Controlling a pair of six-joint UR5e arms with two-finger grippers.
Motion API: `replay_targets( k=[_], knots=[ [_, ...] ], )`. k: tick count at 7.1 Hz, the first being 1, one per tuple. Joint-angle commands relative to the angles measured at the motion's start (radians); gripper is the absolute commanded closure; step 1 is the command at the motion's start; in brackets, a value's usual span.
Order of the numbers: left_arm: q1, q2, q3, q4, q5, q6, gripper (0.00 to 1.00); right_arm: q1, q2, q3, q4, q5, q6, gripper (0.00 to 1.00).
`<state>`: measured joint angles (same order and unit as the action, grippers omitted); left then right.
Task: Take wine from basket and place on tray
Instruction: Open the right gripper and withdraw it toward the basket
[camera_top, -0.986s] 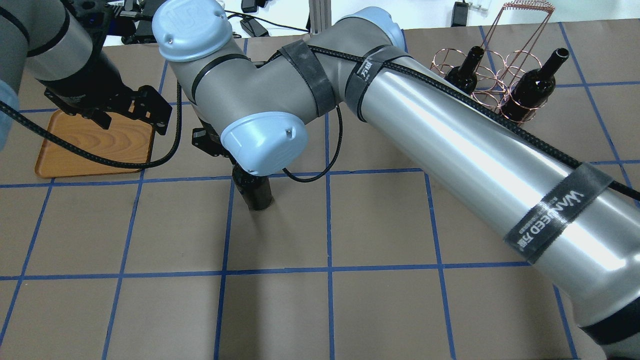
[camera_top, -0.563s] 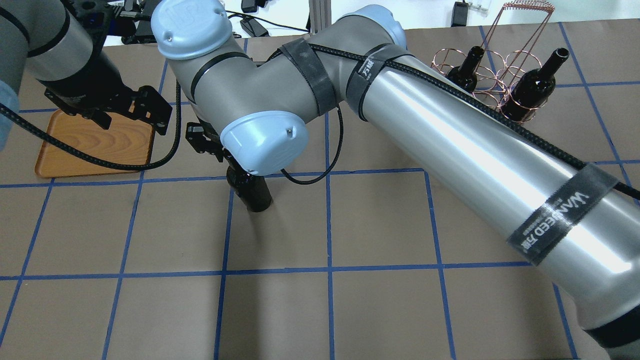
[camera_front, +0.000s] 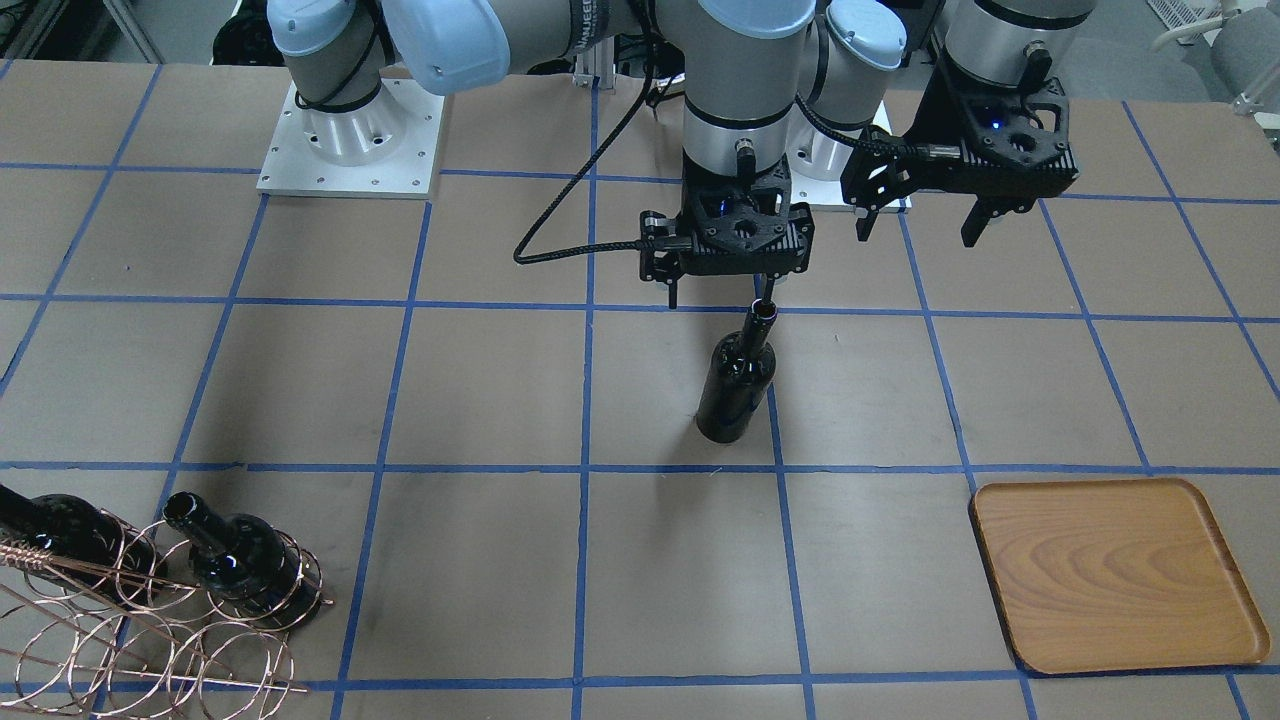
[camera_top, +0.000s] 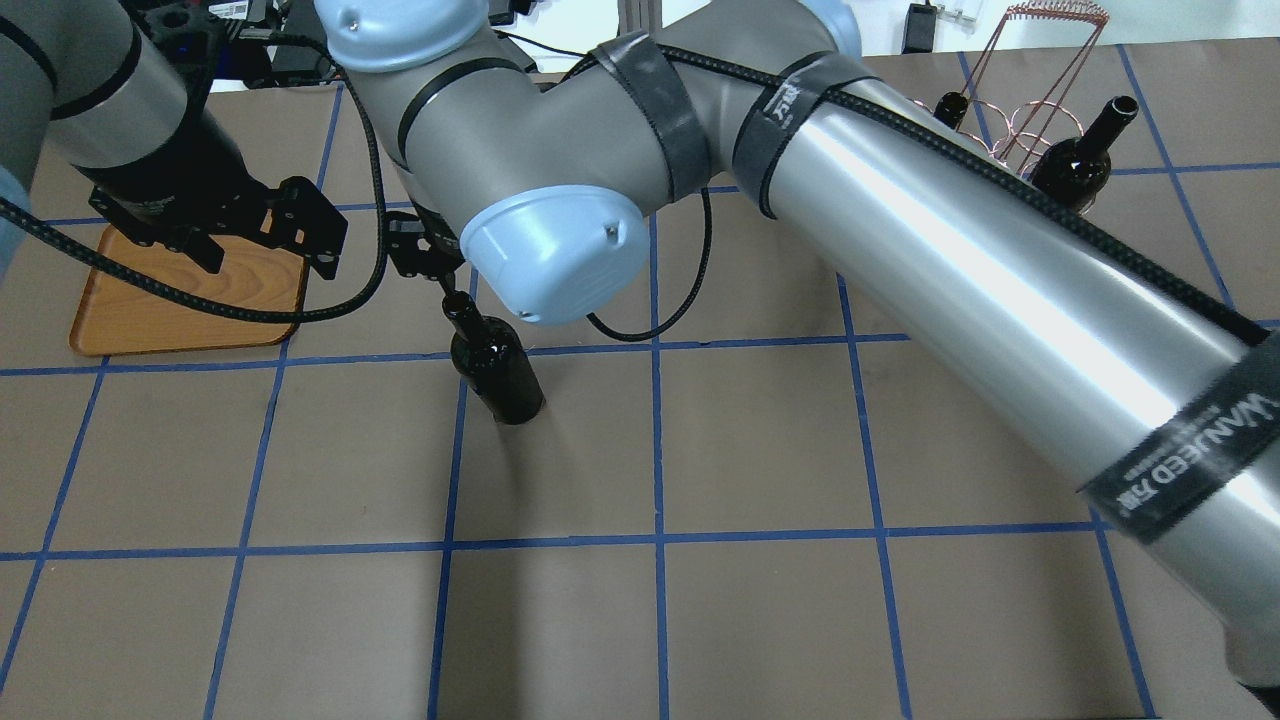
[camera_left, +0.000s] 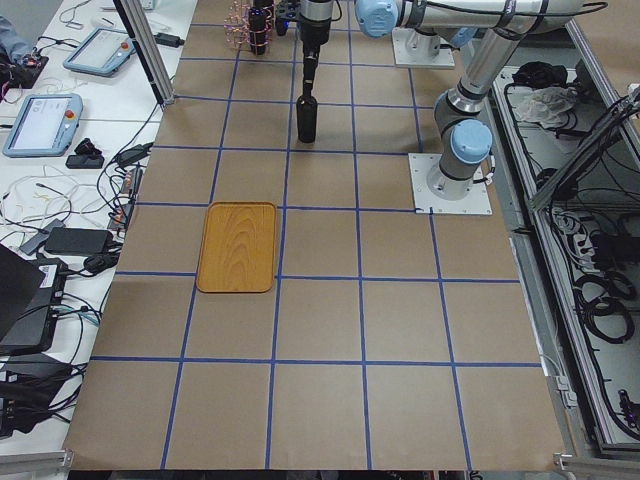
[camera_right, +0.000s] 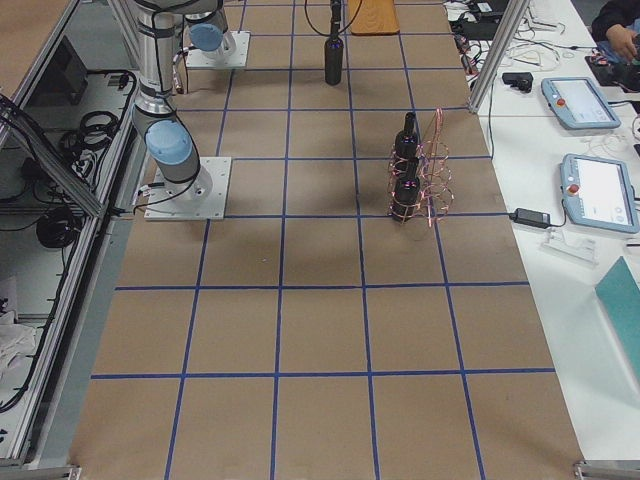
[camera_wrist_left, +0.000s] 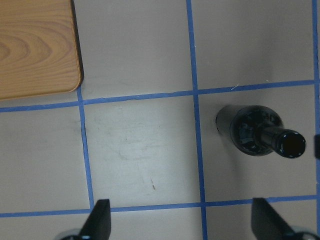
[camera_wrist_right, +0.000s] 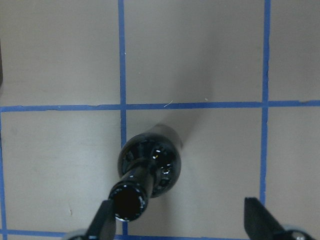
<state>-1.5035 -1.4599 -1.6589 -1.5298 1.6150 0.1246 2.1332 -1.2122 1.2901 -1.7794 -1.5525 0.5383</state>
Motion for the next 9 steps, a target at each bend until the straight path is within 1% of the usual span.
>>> replay_targets(
  k=[1, 2, 3, 4, 5, 6, 9],
  knots=[
    [-0.006, -0.01, 0.004, -0.01, -0.006, -0.045, 0.0, -0.134, -0.078, 0.005, 0.087, -0.011, -0.156, 0.0],
    [-0.038, -0.023, 0.005, 0.0, -0.048, -0.142, 0.0, -0.206, -0.113, 0.012, 0.109, -0.014, -0.209, 0.0],
    [-0.11, -0.037, 0.004, 0.009, -0.041, -0.193, 0.0, -0.295, -0.124, 0.02, 0.176, -0.015, -0.268, 0.0],
    [-0.166, -0.065, 0.004, 0.041, -0.038, -0.232, 0.0, -0.387, -0.136, 0.02, 0.195, -0.017, -0.416, 0.0],
    [-0.172, -0.097, 0.004, 0.065, -0.044, -0.244, 0.0, -0.473, -0.167, 0.02, 0.23, -0.015, -0.516, 0.0],
    [-0.175, -0.132, 0.004, 0.085, -0.046, -0.249, 0.0, -0.533, -0.185, 0.024, 0.254, -0.012, -0.541, 0.0],
    [-0.175, -0.226, -0.009, 0.129, -0.052, -0.275, 0.0, -0.549, -0.219, 0.064, 0.276, -0.015, -0.558, 0.0]
  ],
)
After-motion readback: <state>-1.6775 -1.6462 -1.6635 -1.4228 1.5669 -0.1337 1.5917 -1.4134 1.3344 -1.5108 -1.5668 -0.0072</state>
